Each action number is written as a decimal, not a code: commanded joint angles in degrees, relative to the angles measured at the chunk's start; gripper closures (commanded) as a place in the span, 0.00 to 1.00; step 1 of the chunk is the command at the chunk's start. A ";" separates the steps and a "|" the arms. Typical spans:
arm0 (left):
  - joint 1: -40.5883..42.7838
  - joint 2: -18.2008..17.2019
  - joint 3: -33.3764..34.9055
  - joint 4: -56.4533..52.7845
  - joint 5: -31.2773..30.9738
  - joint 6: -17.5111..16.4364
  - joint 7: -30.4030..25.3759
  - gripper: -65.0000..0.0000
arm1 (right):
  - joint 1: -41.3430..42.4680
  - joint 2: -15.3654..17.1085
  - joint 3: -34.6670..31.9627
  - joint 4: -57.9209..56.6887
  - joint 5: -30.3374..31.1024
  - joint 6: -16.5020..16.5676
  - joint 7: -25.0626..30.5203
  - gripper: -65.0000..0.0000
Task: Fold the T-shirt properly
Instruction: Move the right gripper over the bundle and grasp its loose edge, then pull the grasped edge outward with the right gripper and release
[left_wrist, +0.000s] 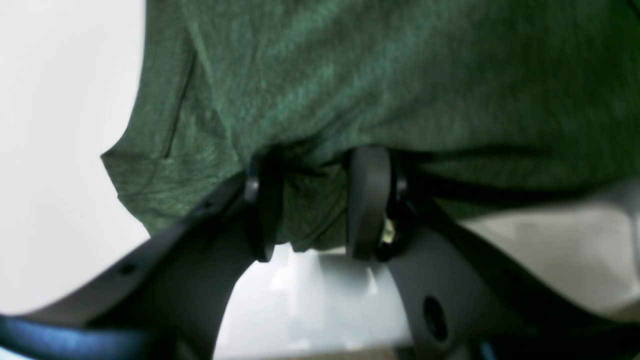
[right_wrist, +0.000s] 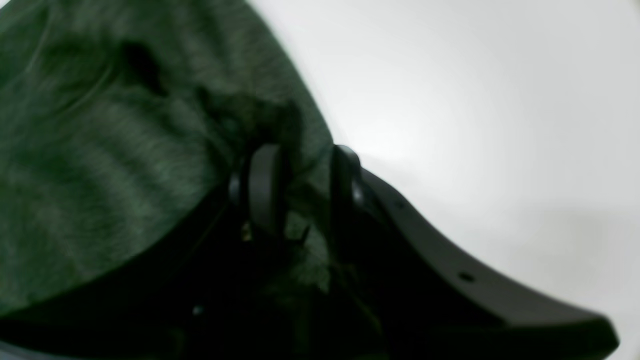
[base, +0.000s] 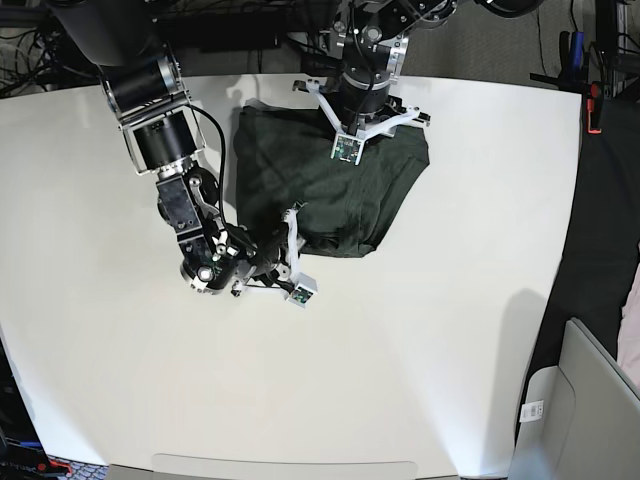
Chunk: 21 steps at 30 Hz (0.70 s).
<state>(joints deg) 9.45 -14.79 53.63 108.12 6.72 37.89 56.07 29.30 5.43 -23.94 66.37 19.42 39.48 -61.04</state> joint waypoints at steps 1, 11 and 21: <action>-1.06 -0.03 0.04 -0.29 1.06 0.48 -1.00 0.69 | -0.07 1.12 0.08 2.86 0.05 0.52 -0.99 0.73; -9.06 -2.49 -0.04 -7.94 0.88 0.48 -1.17 0.69 | -8.77 9.12 0.08 21.76 0.14 0.52 -7.40 0.73; -15.74 -3.28 -0.04 -11.81 1.24 0.48 -4.78 0.69 | -18.79 12.19 7.99 31.87 0.23 0.52 -7.93 0.73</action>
<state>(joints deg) -5.41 -18.00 53.74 94.91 6.68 37.91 52.51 9.19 16.95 -16.60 97.08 19.64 39.92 -69.47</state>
